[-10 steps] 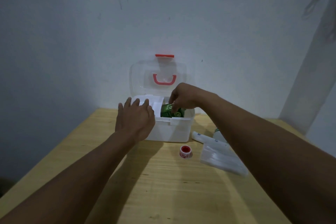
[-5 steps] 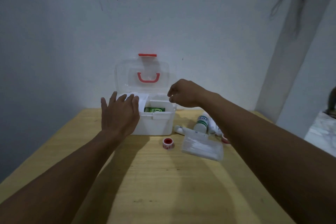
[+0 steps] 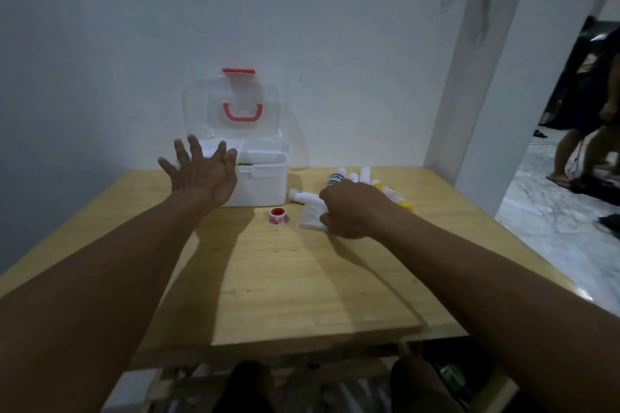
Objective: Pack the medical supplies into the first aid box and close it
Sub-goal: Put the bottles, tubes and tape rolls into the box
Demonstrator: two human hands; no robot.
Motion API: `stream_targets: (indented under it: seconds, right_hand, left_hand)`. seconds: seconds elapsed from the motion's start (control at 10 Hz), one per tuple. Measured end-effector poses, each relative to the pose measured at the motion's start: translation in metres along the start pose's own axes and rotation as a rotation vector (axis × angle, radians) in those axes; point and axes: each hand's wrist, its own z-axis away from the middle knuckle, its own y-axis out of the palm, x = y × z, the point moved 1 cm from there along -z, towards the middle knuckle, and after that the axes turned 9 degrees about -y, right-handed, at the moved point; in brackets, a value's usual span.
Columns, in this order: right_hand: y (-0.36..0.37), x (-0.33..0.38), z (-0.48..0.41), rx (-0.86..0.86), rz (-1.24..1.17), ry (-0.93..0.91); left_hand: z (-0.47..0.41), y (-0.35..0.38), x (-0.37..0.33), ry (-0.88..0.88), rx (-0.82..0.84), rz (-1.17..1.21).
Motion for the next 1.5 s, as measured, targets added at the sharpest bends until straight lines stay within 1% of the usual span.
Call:
stream_targets:
  seconds: [0.1, 0.2, 0.3, 0.4, 0.5, 0.7, 0.8, 0.9, 1.0, 1.2, 1.5]
  right_hand:
    - [0.008, 0.002, 0.016, 0.047, 0.014, -0.026]
    - [0.012, -0.006, 0.018, 0.048, -0.017, -0.030]
    - [0.007, -0.016, 0.018, 0.084, -0.052, -0.018]
    - [0.002, -0.024, 0.018, 0.086, -0.088, 0.014]
    - [-0.009, -0.030, 0.016, 0.058, -0.153, 0.024]
    - [-0.063, -0.046, 0.006, -0.063, -0.211, 0.009]
    - [-0.095, -0.045, -0.013, -0.149, -0.236, -0.032]
    - [-0.119, -0.033, -0.039, -0.202, -0.249, -0.066]
    - [-0.128, -0.017, -0.070, -0.179, -0.249, -0.080]
    - [-0.121, 0.010, -0.127, -0.094, -0.166, -0.084]
    - [-0.089, 0.026, -0.170, -0.010, -0.238, -0.085]
  left_hand:
    - [0.000, -0.001, -0.001, -0.007, 0.014, -0.007]
    - [0.000, -0.003, -0.001, -0.002, 0.025, -0.013]
    - [0.000, -0.004, -0.002, -0.012, 0.039, -0.018]
    - [0.002, -0.005, -0.004, -0.021, 0.034, -0.021]
    - [0.004, -0.008, -0.005, -0.015, -0.014, 0.001]
    - [-0.002, -0.012, -0.001, 0.001, -0.101, 0.100]
    - [-0.012, -0.013, 0.006, -0.007, -0.105, 0.109]
    - [-0.018, -0.010, 0.014, 0.009, -0.037, 0.068]
    - [-0.018, -0.005, 0.018, 0.029, -0.005, 0.054]
    - [-0.016, -0.002, 0.019, 0.053, -0.041, 0.069]
    - [-0.019, 0.001, 0.021, 0.072, -0.036, 0.089]
